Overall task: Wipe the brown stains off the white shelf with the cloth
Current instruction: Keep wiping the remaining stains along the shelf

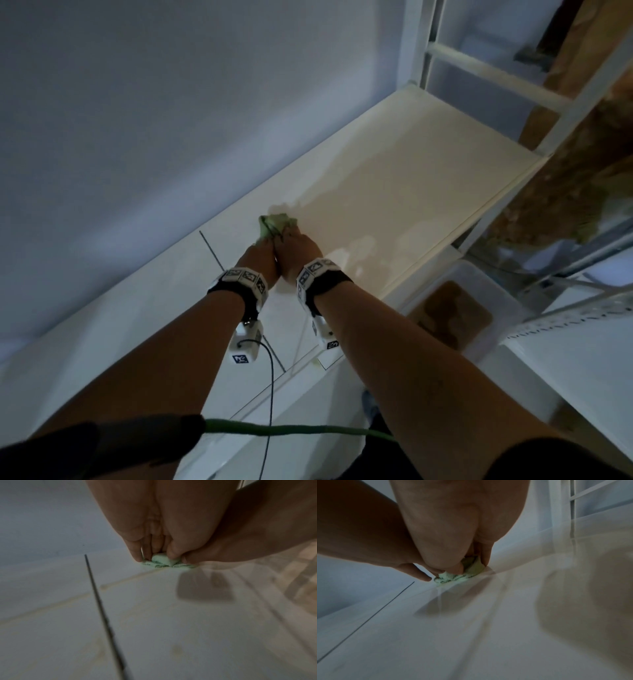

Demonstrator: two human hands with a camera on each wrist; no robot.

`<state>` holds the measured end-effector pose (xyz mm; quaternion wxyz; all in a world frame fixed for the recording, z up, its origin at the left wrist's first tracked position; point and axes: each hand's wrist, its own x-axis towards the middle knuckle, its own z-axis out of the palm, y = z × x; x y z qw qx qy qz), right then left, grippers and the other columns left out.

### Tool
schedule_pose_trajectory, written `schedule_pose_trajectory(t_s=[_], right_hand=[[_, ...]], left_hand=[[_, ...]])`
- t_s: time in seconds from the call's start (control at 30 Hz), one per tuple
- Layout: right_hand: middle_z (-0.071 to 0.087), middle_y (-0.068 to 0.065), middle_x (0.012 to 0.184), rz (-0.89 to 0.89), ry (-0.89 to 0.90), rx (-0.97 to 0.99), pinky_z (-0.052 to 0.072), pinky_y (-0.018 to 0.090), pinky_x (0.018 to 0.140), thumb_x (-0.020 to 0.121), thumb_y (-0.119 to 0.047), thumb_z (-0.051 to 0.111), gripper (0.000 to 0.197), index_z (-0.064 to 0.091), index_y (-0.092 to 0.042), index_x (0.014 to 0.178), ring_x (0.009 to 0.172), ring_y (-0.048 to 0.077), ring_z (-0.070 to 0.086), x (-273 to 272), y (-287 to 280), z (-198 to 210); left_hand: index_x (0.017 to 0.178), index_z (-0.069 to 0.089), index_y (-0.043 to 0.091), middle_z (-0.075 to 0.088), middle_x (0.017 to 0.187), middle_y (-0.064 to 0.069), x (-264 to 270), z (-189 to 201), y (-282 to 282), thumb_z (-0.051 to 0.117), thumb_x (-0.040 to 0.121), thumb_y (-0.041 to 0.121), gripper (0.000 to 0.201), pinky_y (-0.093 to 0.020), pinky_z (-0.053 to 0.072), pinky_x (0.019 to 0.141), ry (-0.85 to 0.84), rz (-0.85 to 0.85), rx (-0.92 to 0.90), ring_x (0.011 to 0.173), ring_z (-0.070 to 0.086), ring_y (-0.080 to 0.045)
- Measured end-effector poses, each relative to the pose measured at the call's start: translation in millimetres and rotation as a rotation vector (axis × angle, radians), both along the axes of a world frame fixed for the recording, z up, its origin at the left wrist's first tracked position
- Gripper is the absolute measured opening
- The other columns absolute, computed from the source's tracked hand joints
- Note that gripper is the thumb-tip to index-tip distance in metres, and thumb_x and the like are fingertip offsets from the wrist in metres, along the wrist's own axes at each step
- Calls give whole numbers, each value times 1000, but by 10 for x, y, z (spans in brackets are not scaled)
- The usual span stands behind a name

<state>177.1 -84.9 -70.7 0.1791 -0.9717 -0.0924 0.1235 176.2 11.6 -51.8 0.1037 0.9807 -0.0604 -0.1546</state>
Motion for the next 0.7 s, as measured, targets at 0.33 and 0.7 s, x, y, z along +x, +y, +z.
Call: schedule_pose_trajectory(t_s=[0.33, 0.7], right_hand=[[34, 30, 145, -53, 11, 37, 45, 40, 97, 95, -8, 39, 47, 35, 5, 140, 120, 40, 51, -880, 1372, 159], [53, 23, 128, 153, -50, -78, 50, 38, 86, 93, -9, 44, 33, 54, 0, 123, 104, 34, 61, -1928, 3237, 250]], left_hand=[[138, 44, 13, 53, 137, -12, -882, 99, 1356, 41, 95, 14, 44, -34, 38, 105, -31, -27, -36, 125, 52, -29], [136, 44, 16, 54, 135, -11, -2017, 137, 3238, 44, 94, 16, 43, -37, 43, 102, -35, 91, -63, 121, 54, -29]])
